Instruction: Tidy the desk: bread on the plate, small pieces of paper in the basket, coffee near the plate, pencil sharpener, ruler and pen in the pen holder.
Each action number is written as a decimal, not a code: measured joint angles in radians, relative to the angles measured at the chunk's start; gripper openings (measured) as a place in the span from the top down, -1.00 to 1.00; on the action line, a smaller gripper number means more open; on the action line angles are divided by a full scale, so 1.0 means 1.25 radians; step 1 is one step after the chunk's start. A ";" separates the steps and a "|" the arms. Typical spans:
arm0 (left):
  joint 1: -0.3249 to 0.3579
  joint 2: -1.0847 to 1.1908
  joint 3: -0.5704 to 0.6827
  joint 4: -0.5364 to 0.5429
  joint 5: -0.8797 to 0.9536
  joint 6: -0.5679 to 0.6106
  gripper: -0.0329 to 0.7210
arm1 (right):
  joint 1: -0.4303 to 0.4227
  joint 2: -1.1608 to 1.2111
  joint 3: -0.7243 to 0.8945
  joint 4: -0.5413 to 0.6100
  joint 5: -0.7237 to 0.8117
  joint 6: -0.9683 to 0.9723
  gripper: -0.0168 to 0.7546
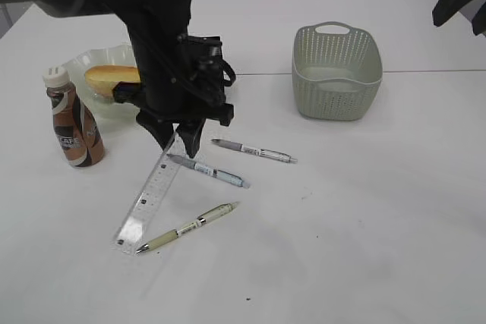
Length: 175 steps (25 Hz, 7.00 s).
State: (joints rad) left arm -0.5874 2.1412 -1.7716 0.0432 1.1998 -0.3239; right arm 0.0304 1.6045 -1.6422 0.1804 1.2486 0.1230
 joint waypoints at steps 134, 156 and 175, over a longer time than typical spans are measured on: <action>0.192 -0.105 -0.030 0.217 -0.720 0.014 -0.25 | 0.000 0.000 0.000 -0.041 0.001 0.000 0.00; 0.129 -0.156 -0.030 -0.091 -0.165 0.566 -0.23 | 0.000 0.000 0.000 -0.041 0.000 -0.001 0.01; 0.119 -0.070 -0.032 -0.192 -0.153 0.874 -0.21 | 0.000 0.000 0.000 -0.041 0.000 -0.020 0.01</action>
State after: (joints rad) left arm -0.4386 2.0536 -1.8112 -0.1970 1.0082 0.7685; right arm 0.0304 1.6045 -1.6422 0.1285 1.2488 0.0979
